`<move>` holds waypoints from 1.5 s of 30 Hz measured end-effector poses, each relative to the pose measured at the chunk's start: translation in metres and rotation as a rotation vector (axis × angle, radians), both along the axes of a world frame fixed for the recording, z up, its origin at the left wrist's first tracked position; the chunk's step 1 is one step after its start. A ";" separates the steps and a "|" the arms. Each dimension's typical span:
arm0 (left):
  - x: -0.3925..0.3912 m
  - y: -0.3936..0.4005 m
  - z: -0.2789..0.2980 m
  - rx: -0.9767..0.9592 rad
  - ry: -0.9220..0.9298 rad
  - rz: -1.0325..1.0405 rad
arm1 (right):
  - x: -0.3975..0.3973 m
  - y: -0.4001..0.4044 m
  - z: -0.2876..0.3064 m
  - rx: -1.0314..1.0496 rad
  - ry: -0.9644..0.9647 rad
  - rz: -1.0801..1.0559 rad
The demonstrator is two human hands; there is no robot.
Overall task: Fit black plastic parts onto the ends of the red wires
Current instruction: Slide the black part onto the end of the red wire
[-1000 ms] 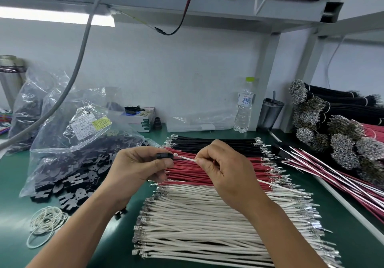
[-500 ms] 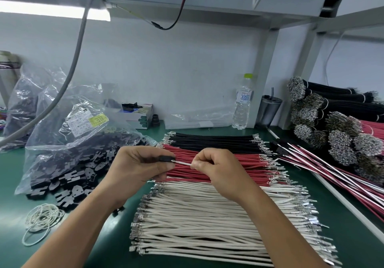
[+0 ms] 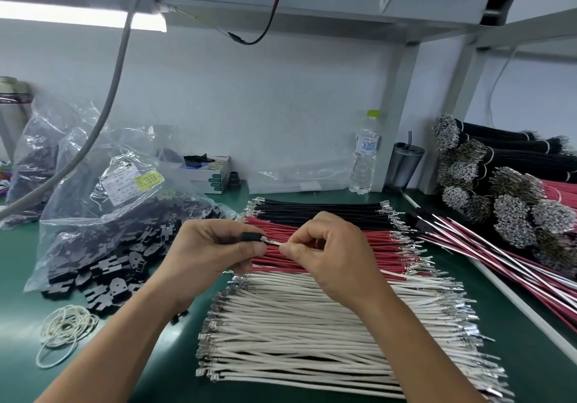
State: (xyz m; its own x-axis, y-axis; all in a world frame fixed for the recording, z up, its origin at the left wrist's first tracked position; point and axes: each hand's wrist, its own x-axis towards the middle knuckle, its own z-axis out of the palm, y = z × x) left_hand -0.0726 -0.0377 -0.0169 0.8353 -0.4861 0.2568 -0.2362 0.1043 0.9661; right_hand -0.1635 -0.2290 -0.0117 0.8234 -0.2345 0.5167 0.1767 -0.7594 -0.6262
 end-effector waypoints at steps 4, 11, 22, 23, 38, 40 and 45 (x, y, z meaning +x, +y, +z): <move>0.001 -0.001 -0.001 -0.018 0.007 -0.019 | 0.001 -0.002 0.001 -0.015 0.037 0.006; 0.001 0.001 -0.001 -0.002 -0.014 -0.031 | 0.001 -0.006 0.004 0.105 0.135 0.138; 0.001 0.003 0.001 0.045 -0.029 -0.065 | 0.003 -0.007 0.002 0.328 0.234 0.235; 0.001 0.003 0.001 0.060 -0.042 -0.071 | 0.002 -0.007 0.003 0.349 0.255 0.245; 0.000 0.001 0.002 0.022 -0.018 -0.052 | -0.001 0.003 0.001 0.042 -0.099 0.026; -0.001 0.001 0.002 0.027 -0.026 -0.068 | -0.001 -0.001 0.002 0.065 -0.075 0.012; -0.003 0.003 0.004 0.015 -0.021 -0.075 | -0.003 -0.005 0.003 0.277 -0.046 0.139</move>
State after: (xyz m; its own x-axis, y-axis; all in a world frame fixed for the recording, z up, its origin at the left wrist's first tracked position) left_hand -0.0754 -0.0350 -0.0133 0.7908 -0.5513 0.2660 -0.2483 0.1083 0.9626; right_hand -0.1663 -0.2342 -0.0088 0.8347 -0.2586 0.4861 0.2996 -0.5274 -0.7950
